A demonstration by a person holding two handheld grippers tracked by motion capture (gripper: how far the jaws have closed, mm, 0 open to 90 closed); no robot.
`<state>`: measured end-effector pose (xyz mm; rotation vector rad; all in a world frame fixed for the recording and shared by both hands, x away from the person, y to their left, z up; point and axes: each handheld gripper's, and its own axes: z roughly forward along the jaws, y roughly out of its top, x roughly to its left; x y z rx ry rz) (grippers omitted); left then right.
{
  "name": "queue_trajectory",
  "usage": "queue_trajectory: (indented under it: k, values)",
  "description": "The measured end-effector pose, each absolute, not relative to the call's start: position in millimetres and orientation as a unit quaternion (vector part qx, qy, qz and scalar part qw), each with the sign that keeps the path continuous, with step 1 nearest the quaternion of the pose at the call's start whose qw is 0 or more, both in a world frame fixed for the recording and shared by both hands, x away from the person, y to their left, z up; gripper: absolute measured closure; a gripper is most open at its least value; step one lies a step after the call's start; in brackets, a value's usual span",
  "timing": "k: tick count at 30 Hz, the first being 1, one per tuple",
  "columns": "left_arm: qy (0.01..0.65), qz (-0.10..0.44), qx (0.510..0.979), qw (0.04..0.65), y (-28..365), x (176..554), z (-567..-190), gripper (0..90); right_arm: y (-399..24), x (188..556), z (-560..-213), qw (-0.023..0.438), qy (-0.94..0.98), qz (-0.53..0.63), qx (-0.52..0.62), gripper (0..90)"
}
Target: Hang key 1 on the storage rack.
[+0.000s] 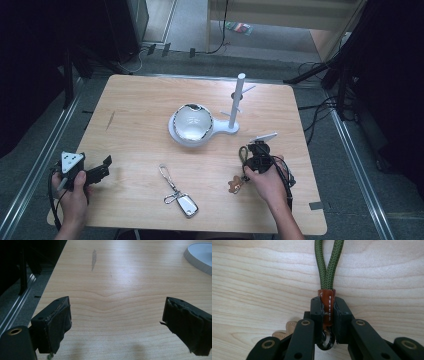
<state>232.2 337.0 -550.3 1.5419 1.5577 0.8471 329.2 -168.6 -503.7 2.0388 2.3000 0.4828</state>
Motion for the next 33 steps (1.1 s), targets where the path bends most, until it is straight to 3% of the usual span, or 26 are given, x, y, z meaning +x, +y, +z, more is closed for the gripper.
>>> queue_trajectory:
  k: [11, 33]
  values:
    - [0.613, 0.333, 0.605, 0.384, 337, 232, -550, 8.8, -174, 319, -480, 0.077, 0.73, 0.207, 0.647, 81.1]
    - [0.612, 0.332, 0.605, 0.386, 337, 232, -550, 8.8, -177, 316, -454, 0.155, 0.699, 0.281, 0.639, 81.0]
